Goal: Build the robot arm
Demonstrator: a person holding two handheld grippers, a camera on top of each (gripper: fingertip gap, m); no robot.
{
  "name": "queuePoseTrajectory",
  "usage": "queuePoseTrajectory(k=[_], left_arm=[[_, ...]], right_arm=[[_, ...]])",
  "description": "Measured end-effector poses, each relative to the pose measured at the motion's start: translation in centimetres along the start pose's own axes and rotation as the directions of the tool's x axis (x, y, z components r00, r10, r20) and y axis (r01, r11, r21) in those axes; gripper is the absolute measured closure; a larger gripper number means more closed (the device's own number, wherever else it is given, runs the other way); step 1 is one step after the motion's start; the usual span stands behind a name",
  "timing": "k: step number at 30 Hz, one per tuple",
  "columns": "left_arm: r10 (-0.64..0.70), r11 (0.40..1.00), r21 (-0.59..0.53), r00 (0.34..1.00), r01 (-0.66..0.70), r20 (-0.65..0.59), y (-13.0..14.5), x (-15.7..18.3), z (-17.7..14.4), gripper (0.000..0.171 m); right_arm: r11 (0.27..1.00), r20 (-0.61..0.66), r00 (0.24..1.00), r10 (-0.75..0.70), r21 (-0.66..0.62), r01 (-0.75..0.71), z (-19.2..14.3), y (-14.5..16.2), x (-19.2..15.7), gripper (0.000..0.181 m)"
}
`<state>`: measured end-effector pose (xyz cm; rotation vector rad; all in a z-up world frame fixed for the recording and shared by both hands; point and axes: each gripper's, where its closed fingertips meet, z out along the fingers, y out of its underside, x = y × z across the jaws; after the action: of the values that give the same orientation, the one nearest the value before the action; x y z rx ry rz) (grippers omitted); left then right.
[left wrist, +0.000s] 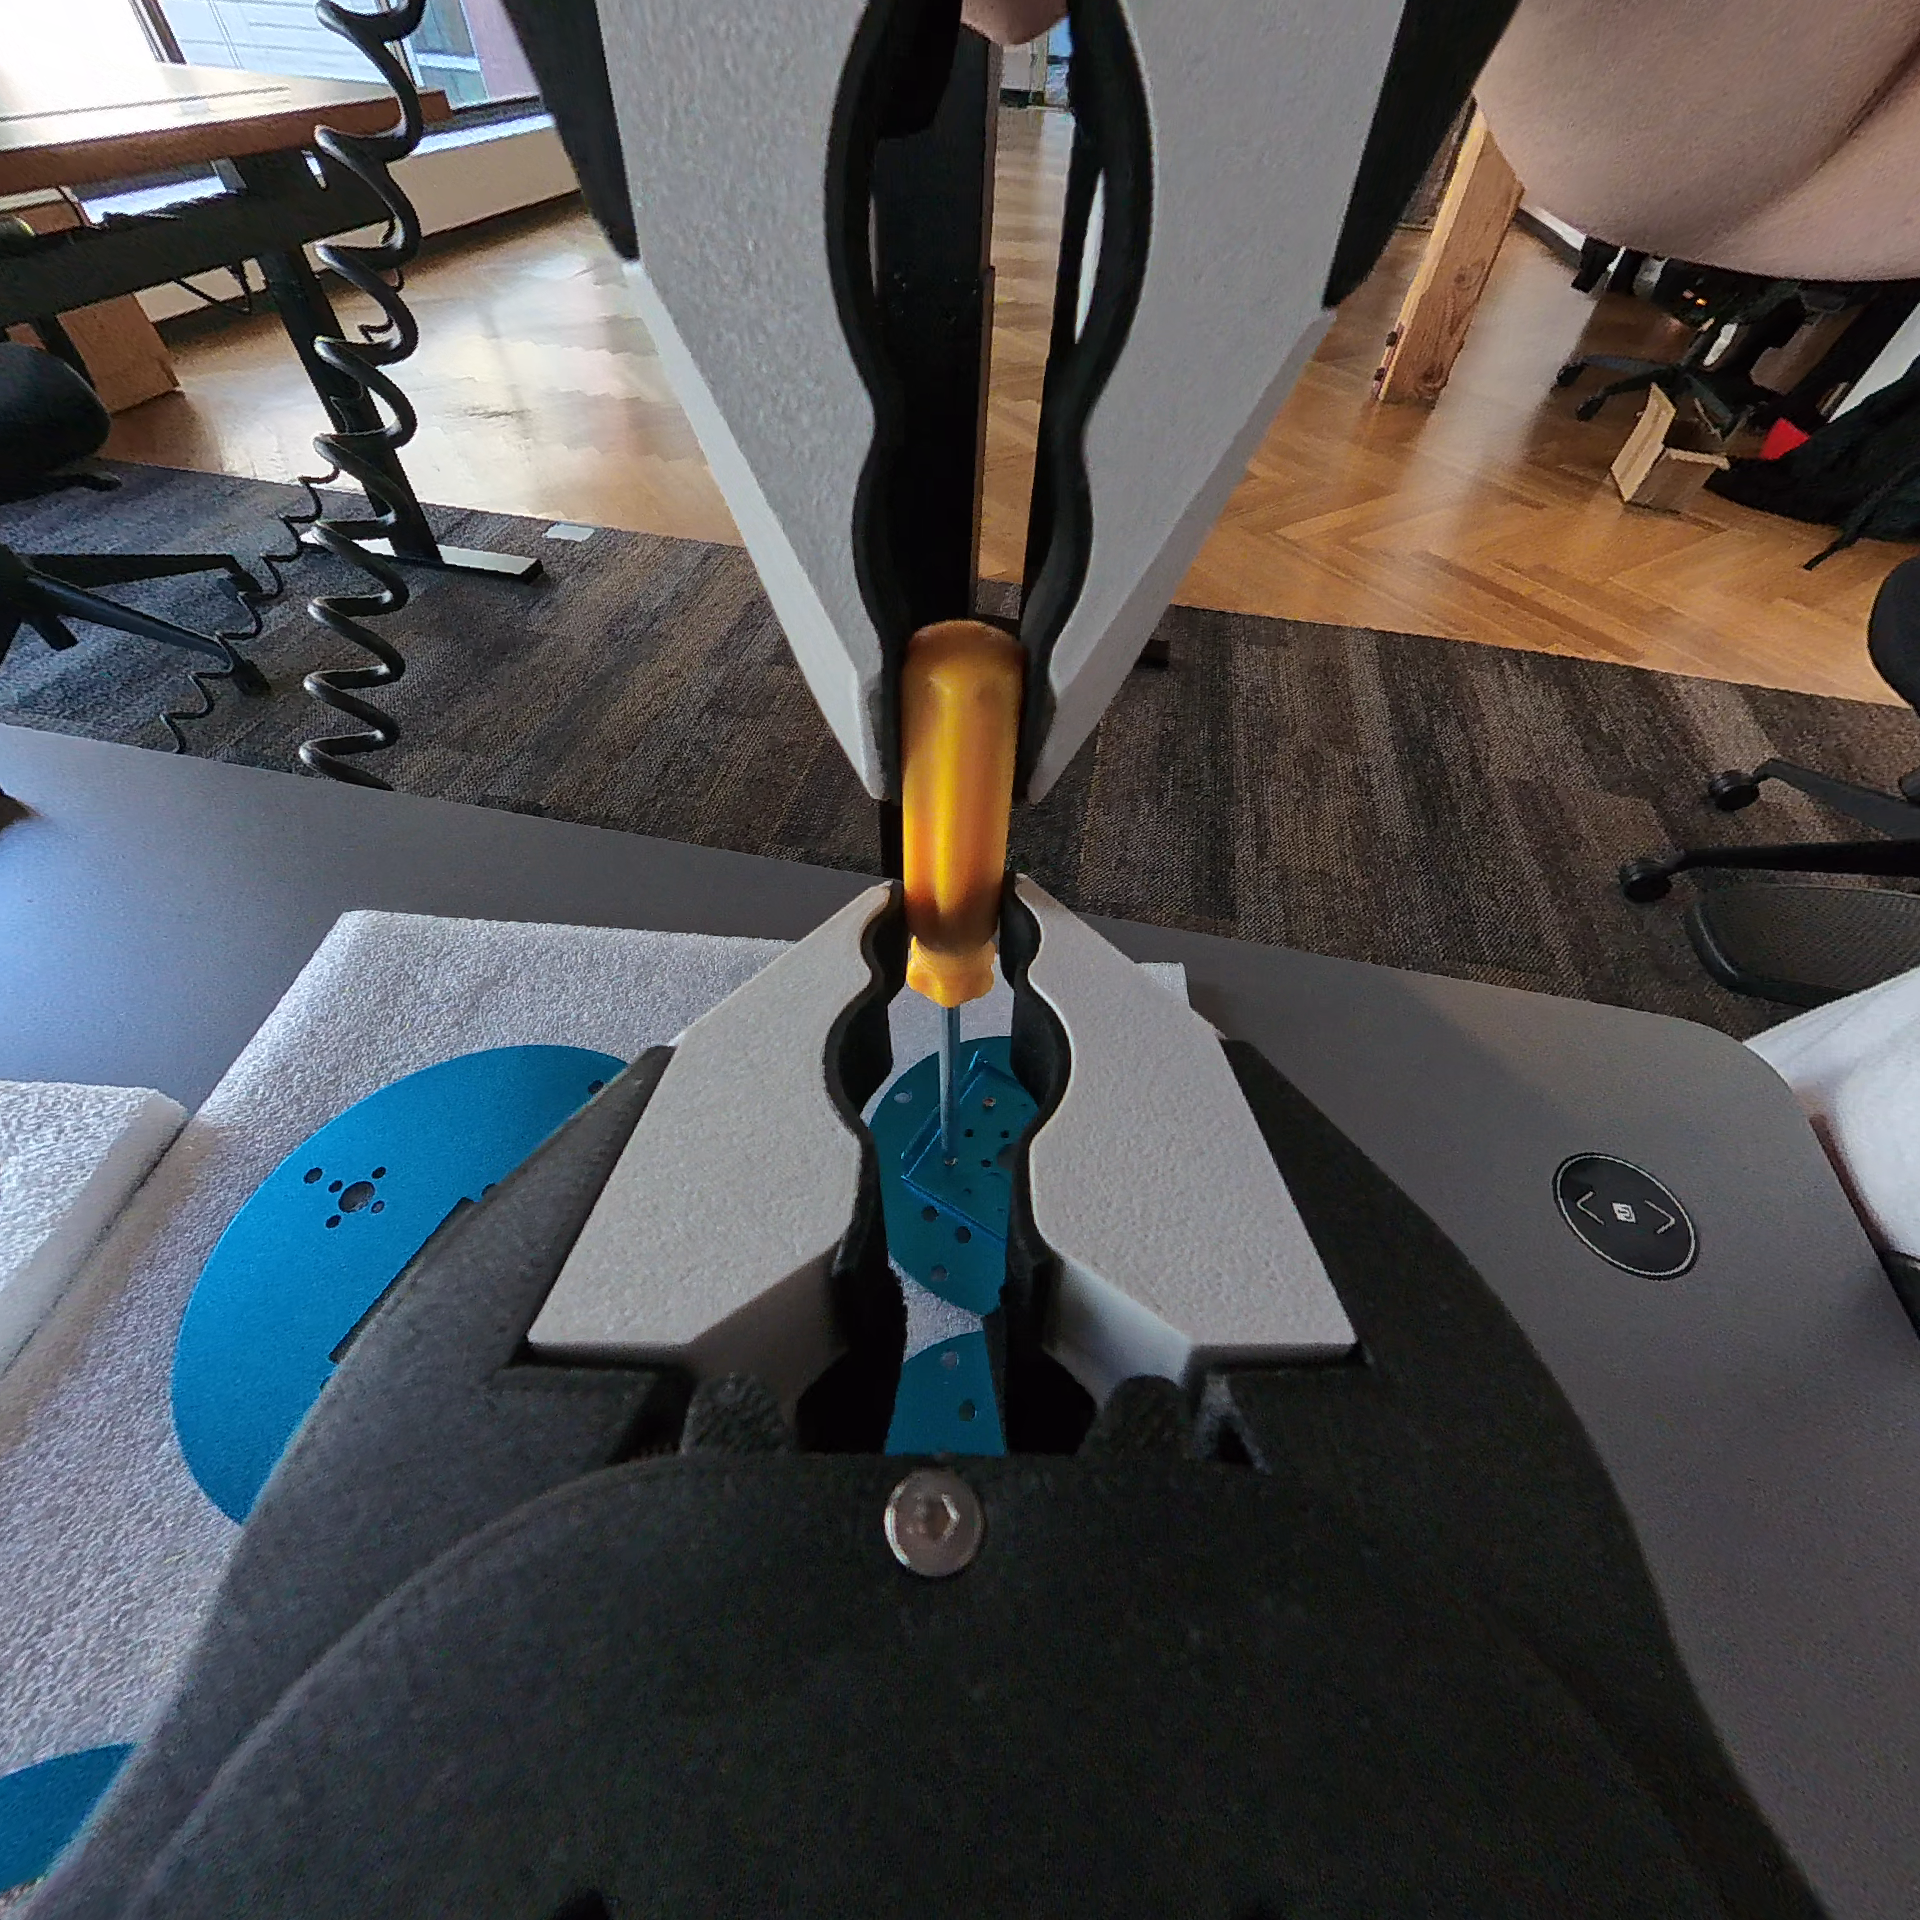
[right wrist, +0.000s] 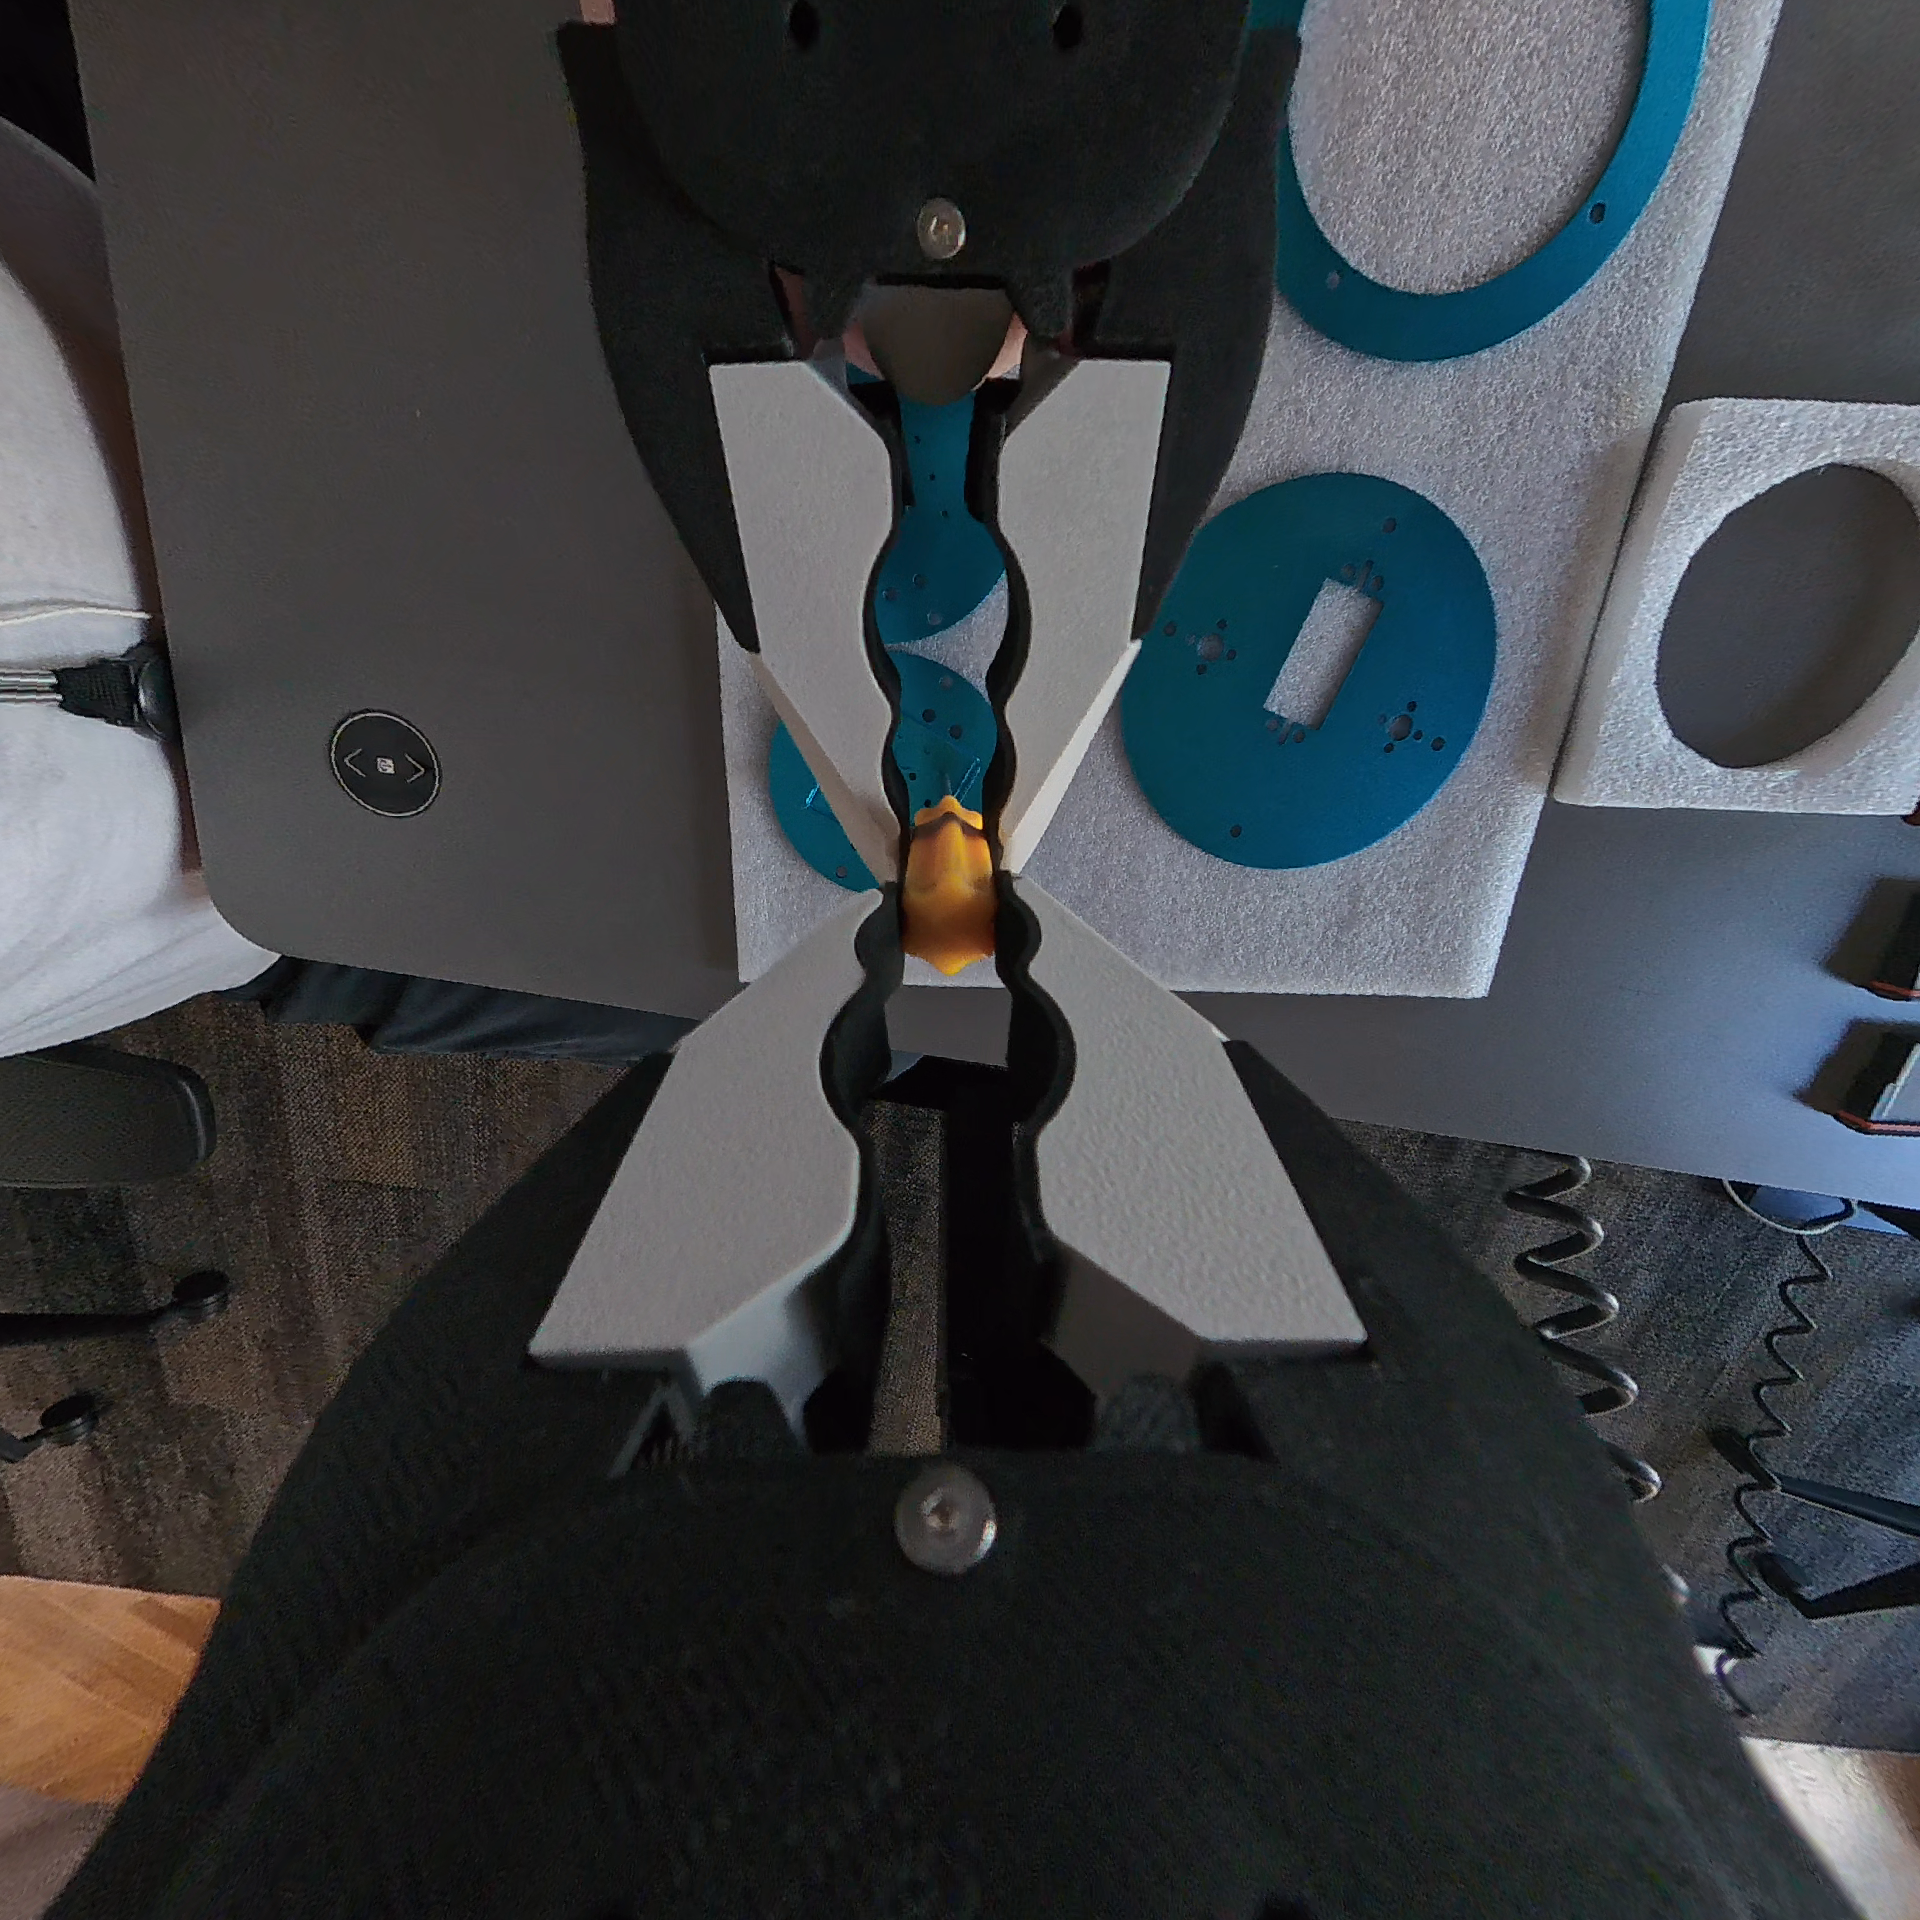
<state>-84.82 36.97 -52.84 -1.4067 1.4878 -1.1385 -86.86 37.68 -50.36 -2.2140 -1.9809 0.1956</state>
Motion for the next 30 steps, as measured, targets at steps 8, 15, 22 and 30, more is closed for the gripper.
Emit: queuePoseTrajectory(k=[8, 15, 22, 30], left_arm=[[-0.002, 1.0, 0.0, 1.0, 0.002, -0.024, 0.11, 0.25, -0.25, 0.156], [-0.016, 1.0, 0.009, 0.999, 0.017, -0.034, -0.04, 0.33, -0.32, 0.154], [-0.017, 1.0, 0.004, 1.0, 0.017, -0.014, 0.0, 0.0, -0.33, 0.155], [0.071, 0.997, -0.029, 0.997, -0.072, -0.019, 0.03, 0.77, 0.02, 0.155]], right_arm=[[0.994, 0.012, 0.995, -0.101, -0.032, 0.102, 0.11, -0.29, -0.28, 0.165], [0.988, 0.032, 0.989, -0.145, -0.04, 0.146, 0.2, -0.56, -0.33, 0.165], [0.992, -0.019, 0.993, 0.117, -0.047, -0.118, 0.32, -0.91, 0.04, 0.165], [0.998, -0.059, 0.997, -0.042, -0.049, 0.039, 0.18, -0.23, -0.9, 0.163]])
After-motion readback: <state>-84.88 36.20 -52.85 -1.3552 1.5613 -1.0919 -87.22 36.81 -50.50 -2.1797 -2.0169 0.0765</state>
